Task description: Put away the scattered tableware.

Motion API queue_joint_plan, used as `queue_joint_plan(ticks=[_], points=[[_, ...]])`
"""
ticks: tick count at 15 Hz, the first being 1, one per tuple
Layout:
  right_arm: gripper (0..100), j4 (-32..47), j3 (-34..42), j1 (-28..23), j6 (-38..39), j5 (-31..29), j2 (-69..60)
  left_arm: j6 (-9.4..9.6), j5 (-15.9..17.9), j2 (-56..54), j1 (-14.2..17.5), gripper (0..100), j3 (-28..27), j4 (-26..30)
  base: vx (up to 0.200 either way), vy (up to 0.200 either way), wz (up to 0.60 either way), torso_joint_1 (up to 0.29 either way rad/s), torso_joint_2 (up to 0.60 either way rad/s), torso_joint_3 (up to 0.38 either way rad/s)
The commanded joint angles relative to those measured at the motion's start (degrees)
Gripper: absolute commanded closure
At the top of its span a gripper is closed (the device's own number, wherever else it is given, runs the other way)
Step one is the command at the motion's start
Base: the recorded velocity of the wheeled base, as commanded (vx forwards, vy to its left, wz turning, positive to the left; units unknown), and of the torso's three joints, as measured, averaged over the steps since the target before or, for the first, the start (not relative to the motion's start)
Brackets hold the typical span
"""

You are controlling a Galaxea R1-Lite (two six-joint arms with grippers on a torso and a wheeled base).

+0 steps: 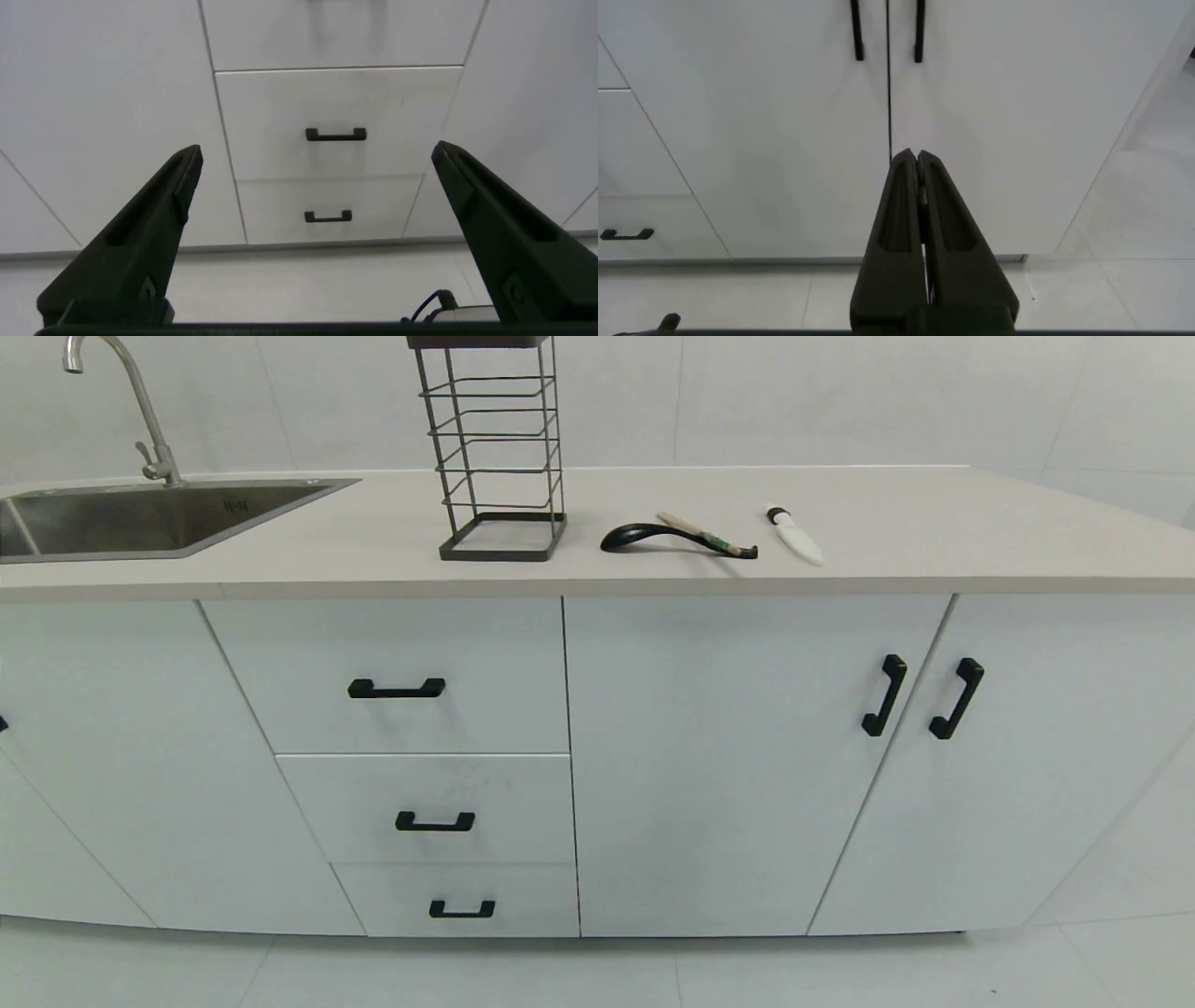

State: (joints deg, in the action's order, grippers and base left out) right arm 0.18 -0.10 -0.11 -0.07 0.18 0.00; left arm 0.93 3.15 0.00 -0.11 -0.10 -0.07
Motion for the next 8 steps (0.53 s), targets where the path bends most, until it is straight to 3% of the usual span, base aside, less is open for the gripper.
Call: queue_joint_plan(ticks=[1, 2, 8], points=[[100, 0.0, 0.0, 0.0, 0.0, 0.0, 0.1, 0.13, 0.0, 0.0, 0.0, 0, 0.0, 0.0, 0.0, 0.0, 0.0, 0.0, 0.0, 0.0], [100, 0.0, 0.0, 0.0, 0.0, 0.0, 0.0, 0.13, 0.0, 0.0, 0.0, 0, 0.0, 0.0, 0.0, 0.0, 0.0, 0.0, 0.0, 0.0], [100, 0.0, 0.0, 0.0, 0.0, 0.0, 0.1, 0.13, 0.0, 0.0, 0.1, 0, 0.0, 0.0, 0.0, 0.0, 0.6, 0.002, 0.0, 0.002]])
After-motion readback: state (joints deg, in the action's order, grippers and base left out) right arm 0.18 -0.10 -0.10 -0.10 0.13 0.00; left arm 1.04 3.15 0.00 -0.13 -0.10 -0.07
